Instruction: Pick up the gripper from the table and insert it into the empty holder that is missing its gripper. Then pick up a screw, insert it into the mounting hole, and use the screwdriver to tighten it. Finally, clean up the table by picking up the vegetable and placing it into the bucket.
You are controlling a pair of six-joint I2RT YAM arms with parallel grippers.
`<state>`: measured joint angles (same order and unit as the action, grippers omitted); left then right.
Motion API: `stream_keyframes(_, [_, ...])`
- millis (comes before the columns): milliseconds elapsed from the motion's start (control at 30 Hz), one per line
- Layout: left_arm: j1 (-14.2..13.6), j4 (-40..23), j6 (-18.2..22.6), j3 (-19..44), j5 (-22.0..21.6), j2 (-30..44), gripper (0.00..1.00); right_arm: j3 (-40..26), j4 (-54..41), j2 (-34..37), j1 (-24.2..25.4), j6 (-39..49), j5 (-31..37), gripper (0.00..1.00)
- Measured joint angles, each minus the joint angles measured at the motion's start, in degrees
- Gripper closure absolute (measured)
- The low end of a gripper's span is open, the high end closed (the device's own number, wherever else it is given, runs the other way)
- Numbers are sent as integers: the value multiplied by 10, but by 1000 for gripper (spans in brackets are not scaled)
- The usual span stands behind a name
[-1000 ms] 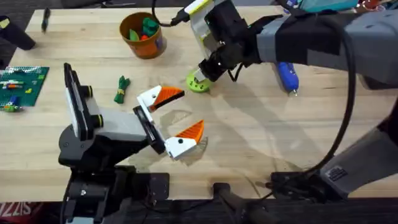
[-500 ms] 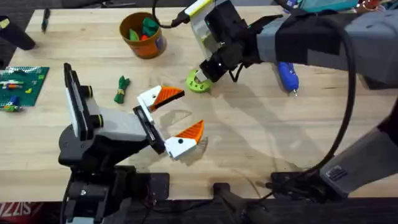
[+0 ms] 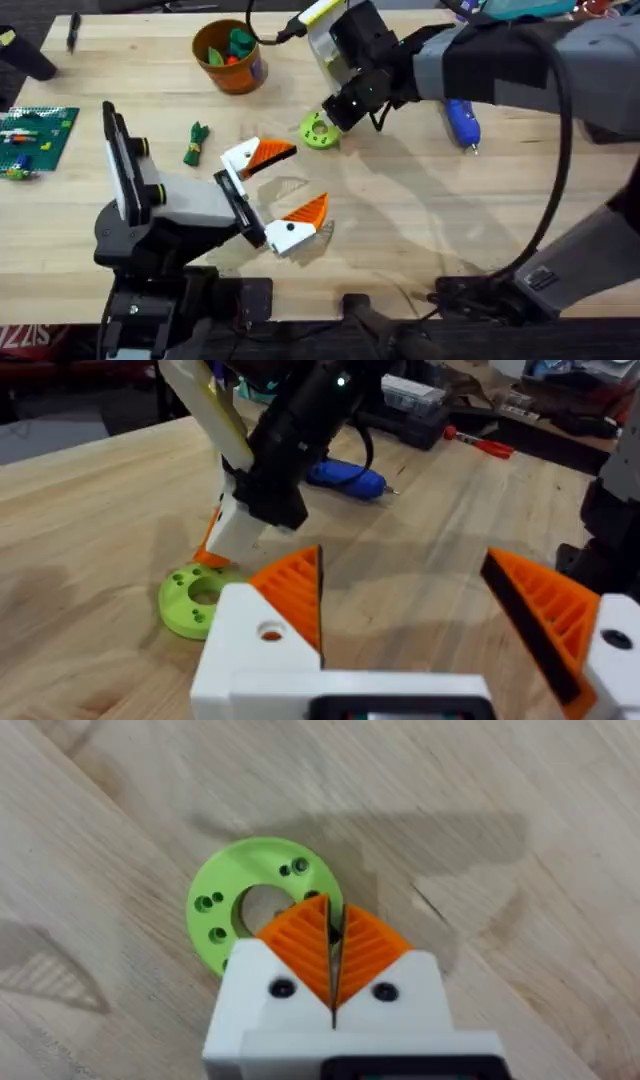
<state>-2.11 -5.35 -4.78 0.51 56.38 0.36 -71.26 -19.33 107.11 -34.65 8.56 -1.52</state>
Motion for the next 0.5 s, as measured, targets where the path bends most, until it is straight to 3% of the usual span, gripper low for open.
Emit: stream_keyframes(500, [0, 0, 0, 0, 0, 0, 14, -4, -9, 0, 0, 0, 0, 997])
